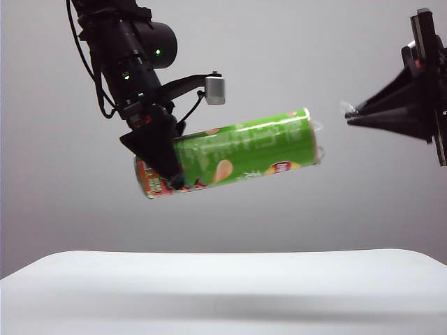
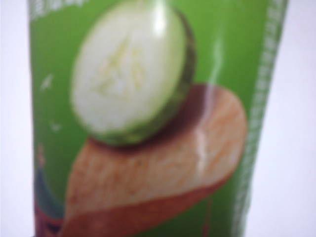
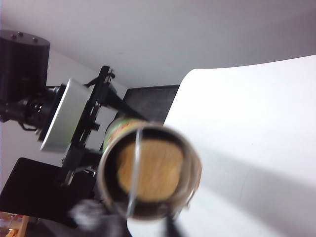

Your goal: Pick up the green tub of chips from the desk, pull out the transparent container with the chips inside partially, and then place the chips back on the desk.

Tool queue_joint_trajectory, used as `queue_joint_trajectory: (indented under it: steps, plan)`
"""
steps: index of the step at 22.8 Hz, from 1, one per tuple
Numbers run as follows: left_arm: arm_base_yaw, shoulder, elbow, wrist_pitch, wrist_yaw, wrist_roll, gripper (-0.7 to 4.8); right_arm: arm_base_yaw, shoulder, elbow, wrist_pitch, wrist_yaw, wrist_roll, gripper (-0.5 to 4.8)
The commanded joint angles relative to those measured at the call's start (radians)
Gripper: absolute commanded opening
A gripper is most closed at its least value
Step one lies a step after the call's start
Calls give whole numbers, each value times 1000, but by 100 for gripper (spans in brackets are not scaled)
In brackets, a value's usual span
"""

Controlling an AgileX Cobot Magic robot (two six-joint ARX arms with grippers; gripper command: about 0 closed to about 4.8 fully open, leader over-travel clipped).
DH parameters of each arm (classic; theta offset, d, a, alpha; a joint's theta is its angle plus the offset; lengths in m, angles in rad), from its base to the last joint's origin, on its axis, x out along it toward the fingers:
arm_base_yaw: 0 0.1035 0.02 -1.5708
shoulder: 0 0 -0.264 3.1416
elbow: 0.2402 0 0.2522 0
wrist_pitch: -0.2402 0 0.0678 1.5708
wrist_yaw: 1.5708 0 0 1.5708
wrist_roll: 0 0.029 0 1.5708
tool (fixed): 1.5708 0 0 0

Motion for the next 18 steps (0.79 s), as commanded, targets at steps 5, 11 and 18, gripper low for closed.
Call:
queue_joint_trajectory:
  steps: [5, 11, 18]
  plan:
    - [5, -8, 5, 13, 52, 1, 235, 15, -3, 3, 11, -32, -3, 104]
    - [-27, -7, 5, 24, 66, 5, 210, 15, -3, 3, 11, -31, -3, 104]
    - [-42, -7, 5, 63, 69, 3, 210, 26, -3, 3, 11, -32, 5, 104]
